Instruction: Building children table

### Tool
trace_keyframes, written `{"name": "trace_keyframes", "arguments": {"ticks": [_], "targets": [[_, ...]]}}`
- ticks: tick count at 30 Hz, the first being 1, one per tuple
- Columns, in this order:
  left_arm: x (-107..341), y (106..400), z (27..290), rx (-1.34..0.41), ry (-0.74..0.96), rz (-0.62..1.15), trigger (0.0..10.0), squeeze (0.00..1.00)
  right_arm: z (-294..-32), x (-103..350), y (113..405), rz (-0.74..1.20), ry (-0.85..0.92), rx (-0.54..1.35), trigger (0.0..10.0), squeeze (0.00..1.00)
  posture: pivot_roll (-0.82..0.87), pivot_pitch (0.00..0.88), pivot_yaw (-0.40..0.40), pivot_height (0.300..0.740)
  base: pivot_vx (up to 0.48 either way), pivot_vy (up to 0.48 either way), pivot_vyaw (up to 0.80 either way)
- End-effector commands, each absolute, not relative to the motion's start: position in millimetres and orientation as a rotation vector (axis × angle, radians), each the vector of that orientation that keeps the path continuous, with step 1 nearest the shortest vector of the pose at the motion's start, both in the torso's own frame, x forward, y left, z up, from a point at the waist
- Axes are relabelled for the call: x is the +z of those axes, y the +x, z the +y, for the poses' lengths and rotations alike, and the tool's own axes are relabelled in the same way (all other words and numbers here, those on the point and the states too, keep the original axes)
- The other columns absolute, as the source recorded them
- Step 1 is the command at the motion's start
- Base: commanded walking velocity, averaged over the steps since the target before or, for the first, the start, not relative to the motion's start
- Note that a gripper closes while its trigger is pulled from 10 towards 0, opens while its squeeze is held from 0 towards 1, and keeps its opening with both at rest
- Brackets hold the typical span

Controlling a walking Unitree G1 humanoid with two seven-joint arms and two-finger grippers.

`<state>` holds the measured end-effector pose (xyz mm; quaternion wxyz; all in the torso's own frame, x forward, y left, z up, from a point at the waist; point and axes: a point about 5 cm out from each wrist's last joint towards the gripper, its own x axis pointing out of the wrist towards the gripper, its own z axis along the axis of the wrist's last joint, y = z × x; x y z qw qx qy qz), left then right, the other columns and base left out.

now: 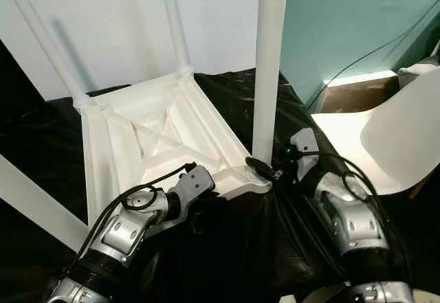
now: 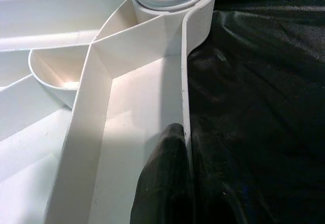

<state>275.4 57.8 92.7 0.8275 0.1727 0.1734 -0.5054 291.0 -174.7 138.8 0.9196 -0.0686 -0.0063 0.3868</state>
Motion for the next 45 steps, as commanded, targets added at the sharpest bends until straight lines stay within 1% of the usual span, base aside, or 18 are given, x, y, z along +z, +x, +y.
{"name": "trace_keyframes", "arguments": {"ticks": [1,2,3,5,11,16,17,18,19,20,22,25,26,31,34,38,39,45], "targets": [[48,264,77,-0.937,0.328,0.580,10.0,0.00,-143,129,281,-0.043,-0.097,0.832,0.0,0.00,0.07,0.000,0.013,0.740,0.000,0.000,0.00],[48,264,77,-0.937,0.328,0.580,10.0,0.00,-143,129,281,-0.043,-0.097,0.832,0.0,0.00,0.07,0.000,0.013,0.740,0.000,0.000,0.00],[48,264,76,-0.940,0.327,0.581,10.0,0.00,-138,134,279,-0.122,-0.085,0.702,0.0,0.00,0.06,0.000,0.018,0.740,0.000,0.000,0.00],[47,263,77,-0.943,0.330,0.584,10.0,0.00,-139,138,276,-0.182,-0.032,0.468,0.0,0.00,0.06,0.000,0.019,0.740,0.000,0.000,0.00],[47,263,77,-0.947,0.335,0.585,10.0,0.00,-146,136,278,-0.172,-0.004,0.345,0.0,0.00,0.06,0.000,0.025,0.740,0.000,0.000,0.00],[48,263,78,-0.949,0.341,0.584,10.0,0.00,-143,135,279,-0.169,0.000,0.324,0.0,0.00,0.06,0.000,0.025,0.740,0.000,0.000,0.00],[48,263,78,-0.949,0.342,0.584,10.0,0.00,-141,134,279,-0.155,0.007,0.352,4.4,0.00,0.06,0.000,0.025,0.740,0.000,0.000,0.00],[48,263,78,-0.949,0.342,0.584,10.0,0.00,-141,134,279,-0.155,0.007,0.352,4.4,0.00,0.06,0.000,0.025,0.740,0.000,0.000,0.00],[48,263,78,-0.948,0.343,0.584,10.0,0.00,-135,132,278,-0.137,0.029,0.406,10.0,0.53,0.06,0.000,0.025,0.740,0.000,0.000,0.00],[48,263,78,-0.948,0.343,0.584,10.0,0.00,-130,132,276,-0.125,0.038,0.463,10.0,1.00,0.06,0.000,0.025,0.740,0.000,0.000,0.00],[48,263,78,-0.949,0.343,0.585,10.0,0.00,-122,129,273,-0.086,0.045,0.572,10.0,1.00,0.06,0.000,0.025,0.740,0.000,0.000,0.00],[47,263,78,-0.949,0.344,0.586,10.0,0.00,-121,128,273,-0.077,0.018,0.612,10.0,1.00,0.06,0.000,0.024,0.740,0.000,0.000,0.00],[48,264,78,-0.948,0.343,0.584,10.0,0.00,-123,126,274,-0.072,-0.046,0.697,10.0,0.00,0.06,0.000,0.020,0.740,0.000,0.000,0.00],[47,264,77,-0.945,0.341,0.582,10.0,0.00,-133,127,281,-0.048,-0.139,0.821,10.0,0.00,0.06,0.000,0.019,0.740,0.000,0.000,0.00],[47,264,77,-0.945,0.341,0.582,10.0,0.00,-134,127,282,-0.041,-0.146,0.834,10.0,0.00,0.06,0.000,0.019,0.740,0.000,0.000,0.00],[46,264,76,-0.947,0.339,0.585,10.0,0.00,-152,129,295,0.012,-0.259,0.923,10.0,0.00,0.05,0.000,0.022,0.740,0.000,0.000,0.00],[46,263,76,-0.947,0.338,0.586,10.0,0.00,-156,129,300,0.058,-0.296,0.992,10.0,0.00,0.05,0.000,0.022,0.740,0.000,0.000,0.00],[46,264,77,-0.944,0.337,0.585,10.0,0.00,-155,125,303,0.122,-0.317,1.101,10.0,0.00,0.06,0.000,0.022,0.740,0.000,0.000,0.00]]}}
